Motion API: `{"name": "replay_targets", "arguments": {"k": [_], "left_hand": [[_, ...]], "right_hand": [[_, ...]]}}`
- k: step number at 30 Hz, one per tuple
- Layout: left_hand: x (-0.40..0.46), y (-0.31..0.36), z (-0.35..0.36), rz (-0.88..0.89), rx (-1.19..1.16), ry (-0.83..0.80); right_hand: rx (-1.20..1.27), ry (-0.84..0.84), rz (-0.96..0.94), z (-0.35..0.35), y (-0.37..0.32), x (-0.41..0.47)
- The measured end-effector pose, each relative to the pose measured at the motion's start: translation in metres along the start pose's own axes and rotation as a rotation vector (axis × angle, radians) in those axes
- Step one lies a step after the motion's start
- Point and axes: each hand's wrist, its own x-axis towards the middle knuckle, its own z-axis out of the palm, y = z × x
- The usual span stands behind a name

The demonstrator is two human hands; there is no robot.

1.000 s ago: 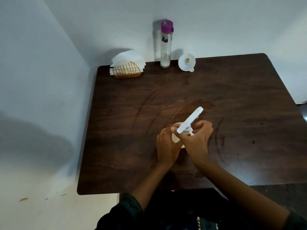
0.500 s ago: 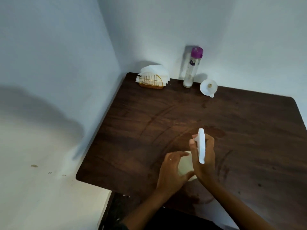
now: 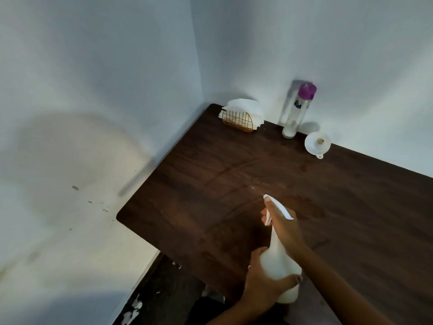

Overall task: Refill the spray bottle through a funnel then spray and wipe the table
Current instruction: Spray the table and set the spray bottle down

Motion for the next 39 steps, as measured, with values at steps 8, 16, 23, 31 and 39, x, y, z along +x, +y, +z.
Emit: {"name": "replay_targets", "arguments": {"k": [8,16,23,31,39], "left_hand": [[0.005,-0.006,0.003,-0.064,-0.088,0.062],[-0.020,-0.007,0.052,-0.145,0.082,-0.118],[-0.043,-0.025,0.104,-0.195,0.045,-0.176],[-0.052,-0.036,0.123,-0.168,0.089,-0.171],[-0.044,-0.036,0.128,-0.009,0.092,-0.046]], "right_hand": [[-0.010,-0.059,0.124,0.013,0.011,0.012],[0.078,0.044,0.139,-0.066,0.045,-0.024],[-0.108,0.132,0.153,-0.112,0.071,-0.051],[-0.048,0.116,0.143,-0.130,0.082,-0.065],[0.018,-0.059,0.034,-0.140,0.059,-0.075]]}}
